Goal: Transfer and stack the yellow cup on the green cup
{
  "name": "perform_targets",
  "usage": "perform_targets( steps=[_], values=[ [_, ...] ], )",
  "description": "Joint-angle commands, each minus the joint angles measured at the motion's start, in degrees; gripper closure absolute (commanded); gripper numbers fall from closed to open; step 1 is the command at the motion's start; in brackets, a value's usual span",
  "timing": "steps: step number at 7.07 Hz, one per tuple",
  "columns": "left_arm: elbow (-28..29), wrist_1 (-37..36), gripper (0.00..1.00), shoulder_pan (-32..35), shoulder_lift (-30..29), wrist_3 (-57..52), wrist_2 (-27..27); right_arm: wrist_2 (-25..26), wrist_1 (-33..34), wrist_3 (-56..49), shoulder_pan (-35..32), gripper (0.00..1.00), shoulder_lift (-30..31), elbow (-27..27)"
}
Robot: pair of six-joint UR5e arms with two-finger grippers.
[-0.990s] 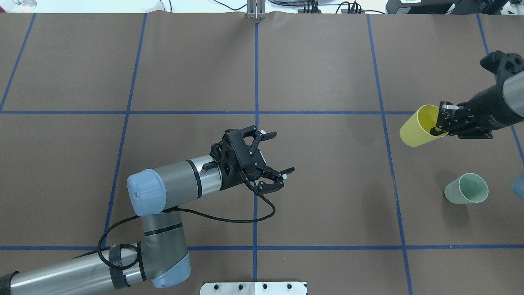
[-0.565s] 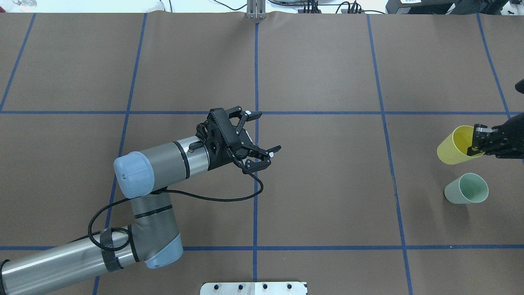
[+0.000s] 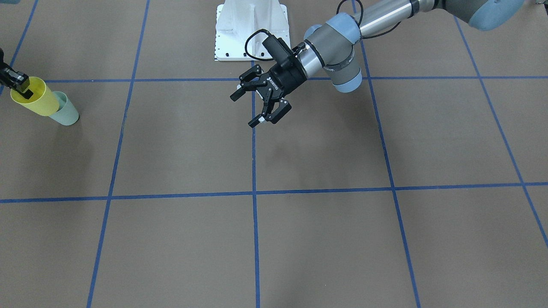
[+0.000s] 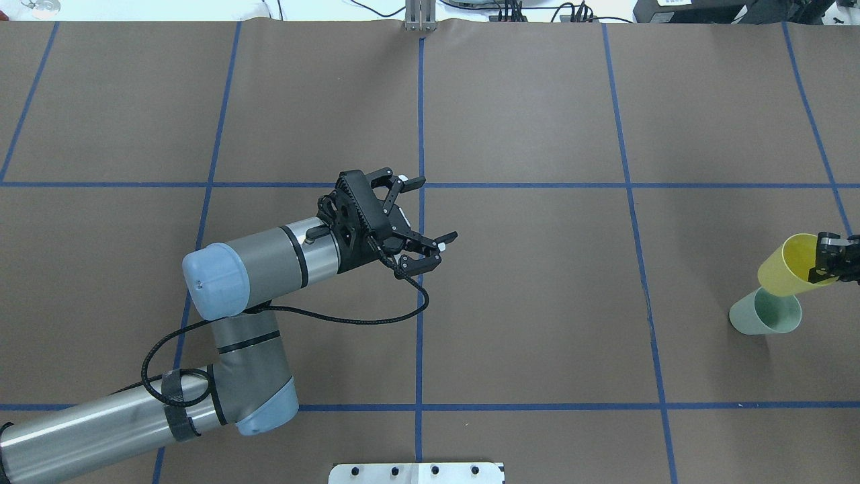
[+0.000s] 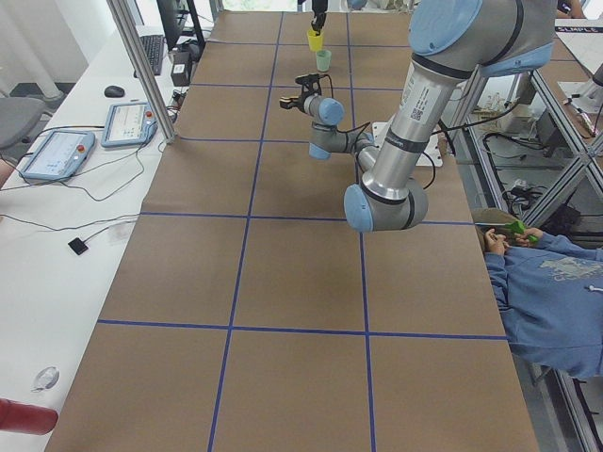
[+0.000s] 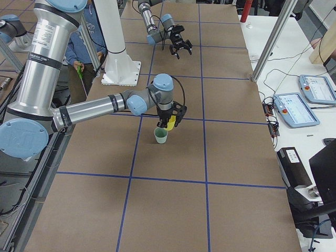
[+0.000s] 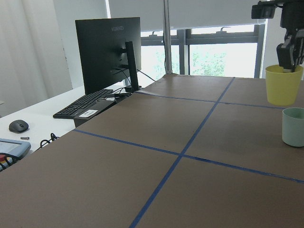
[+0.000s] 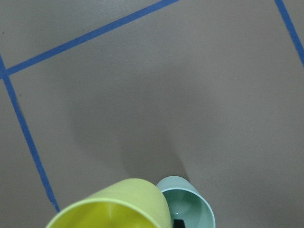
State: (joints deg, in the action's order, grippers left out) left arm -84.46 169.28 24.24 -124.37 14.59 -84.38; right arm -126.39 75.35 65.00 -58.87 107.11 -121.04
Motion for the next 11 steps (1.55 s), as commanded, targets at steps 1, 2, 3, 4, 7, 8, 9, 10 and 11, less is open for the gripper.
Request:
perform_targets(
  steps=[1, 2, 3, 4, 7, 8, 9, 10, 11],
  values=[
    [0.0, 0.0, 0.01, -0.1, 0.1, 0.0, 0.0, -0.5, 0.1, -0.1, 0.2, 1.0, 0.6, 0.5],
    [0.0, 0.0, 0.01, -0.2, 0.1, 0.0, 0.0, -1.1, 0.1, -0.1, 0.4, 1.0, 1.0, 0.5],
    [0.2, 0.0, 0.01, -0.2, 0.0, 0.0, 0.0, -1.5, 0.1, -0.1, 0.9, 1.0, 1.1, 0.5],
    [0.2, 0.0, 0.01, -0.2, 0.1, 0.1, -0.1, -1.6, 0.1, -0.1, 1.0, 1.0, 1.2, 0.8],
    [0.0, 0.1, 0.01, -0.2, 0.1, 1.1, -0.1, -1.7, 0.1, -0.2, 1.6, 1.0, 1.6, 1.7],
    [0.0, 0.1, 0.01, -0.2, 0.1, 1.1, -0.1, -1.9, 0.1, -0.2, 1.8, 1.0, 1.7, 1.9],
    [-0.1, 0.1, 0.01, -0.2, 0.1, 1.1, 0.0, -2.5, 0.1, -0.2, 1.8, 1.0, 2.3, 1.9],
    [-0.1, 0.1, 0.01, -0.2, 0.1, 1.1, 0.0, -2.5, 0.0, -0.7, 1.9, 1.0, 2.6, 1.9],
    [-0.1, 0.1, 0.01, -0.2, 0.1, 1.1, 0.0, -2.5, 0.1, -0.8, 2.0, 1.0, 2.6, 1.9]
  ],
)
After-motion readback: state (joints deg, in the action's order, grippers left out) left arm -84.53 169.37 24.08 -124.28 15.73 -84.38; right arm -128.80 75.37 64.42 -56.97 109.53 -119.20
